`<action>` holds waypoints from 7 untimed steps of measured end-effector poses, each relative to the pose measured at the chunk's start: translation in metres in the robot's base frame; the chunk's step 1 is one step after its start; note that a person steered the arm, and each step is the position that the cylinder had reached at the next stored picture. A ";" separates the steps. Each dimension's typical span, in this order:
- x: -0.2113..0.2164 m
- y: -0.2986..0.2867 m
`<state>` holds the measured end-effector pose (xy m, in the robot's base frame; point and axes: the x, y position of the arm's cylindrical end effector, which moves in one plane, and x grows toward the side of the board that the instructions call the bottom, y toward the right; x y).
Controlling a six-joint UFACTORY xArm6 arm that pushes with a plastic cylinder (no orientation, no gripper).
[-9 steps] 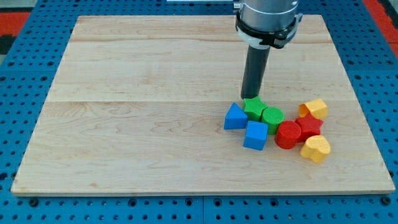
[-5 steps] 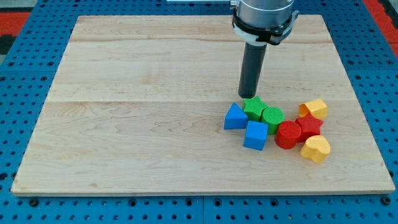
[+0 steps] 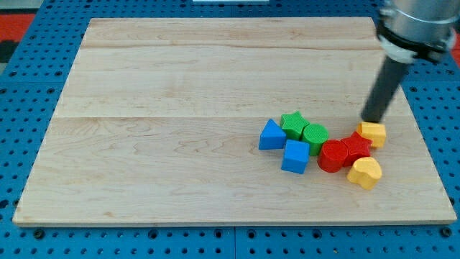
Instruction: Move your arm to the right of the yellow heart
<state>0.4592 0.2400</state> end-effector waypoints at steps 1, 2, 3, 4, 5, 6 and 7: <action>0.023 0.057; 0.049 0.079; 0.081 0.103; 0.130 0.090; 0.138 0.083; 0.136 0.083; 0.133 0.083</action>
